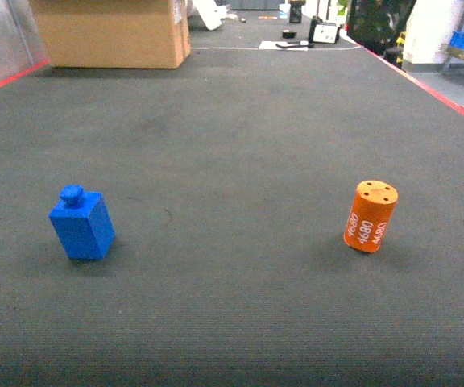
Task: Sort blue parts and orange caps into right shelf containers
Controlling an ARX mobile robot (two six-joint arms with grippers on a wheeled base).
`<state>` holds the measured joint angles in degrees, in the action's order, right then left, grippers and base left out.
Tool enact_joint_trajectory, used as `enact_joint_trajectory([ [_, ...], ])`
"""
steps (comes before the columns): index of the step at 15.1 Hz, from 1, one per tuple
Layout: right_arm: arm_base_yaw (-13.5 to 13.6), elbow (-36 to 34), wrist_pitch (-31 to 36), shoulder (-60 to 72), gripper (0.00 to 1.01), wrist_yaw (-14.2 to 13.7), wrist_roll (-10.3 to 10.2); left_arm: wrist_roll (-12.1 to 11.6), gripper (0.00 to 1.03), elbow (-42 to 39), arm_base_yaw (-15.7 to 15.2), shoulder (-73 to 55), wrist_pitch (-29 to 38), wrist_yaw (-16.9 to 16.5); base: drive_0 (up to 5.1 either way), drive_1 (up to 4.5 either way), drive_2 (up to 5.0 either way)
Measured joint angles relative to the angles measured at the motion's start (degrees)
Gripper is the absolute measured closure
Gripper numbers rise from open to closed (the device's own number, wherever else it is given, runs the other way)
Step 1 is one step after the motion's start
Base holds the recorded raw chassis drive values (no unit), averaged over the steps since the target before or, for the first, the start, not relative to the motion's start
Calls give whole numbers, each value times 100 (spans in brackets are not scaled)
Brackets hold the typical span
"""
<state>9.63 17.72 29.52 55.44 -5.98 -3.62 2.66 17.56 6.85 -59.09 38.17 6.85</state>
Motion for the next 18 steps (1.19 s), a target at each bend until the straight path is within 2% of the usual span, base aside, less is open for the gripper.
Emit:
enact_joint_trajectory([
  [3,363,522,638,1742,3,-166,-70,129,5,411,245,-1663,625,136,0,0,0],
  [5,452,916,791,2481,3,-219,-68,146,5,686,282,-2293,817,160,0,0,0],
  [7,540,1543,1115,3698,3,-354,31,151,5,1003,319,-3178,1003,116,0,0,0],
  [10,540,2065,1134,4321,3,-450,68,149,5,1309,313,-3578,1058,39,0,0,0],
  [18,544,2496,1237,5226,3,-450,63,157,5,1572,251,-4347,1226,-44,0,0,0],
])
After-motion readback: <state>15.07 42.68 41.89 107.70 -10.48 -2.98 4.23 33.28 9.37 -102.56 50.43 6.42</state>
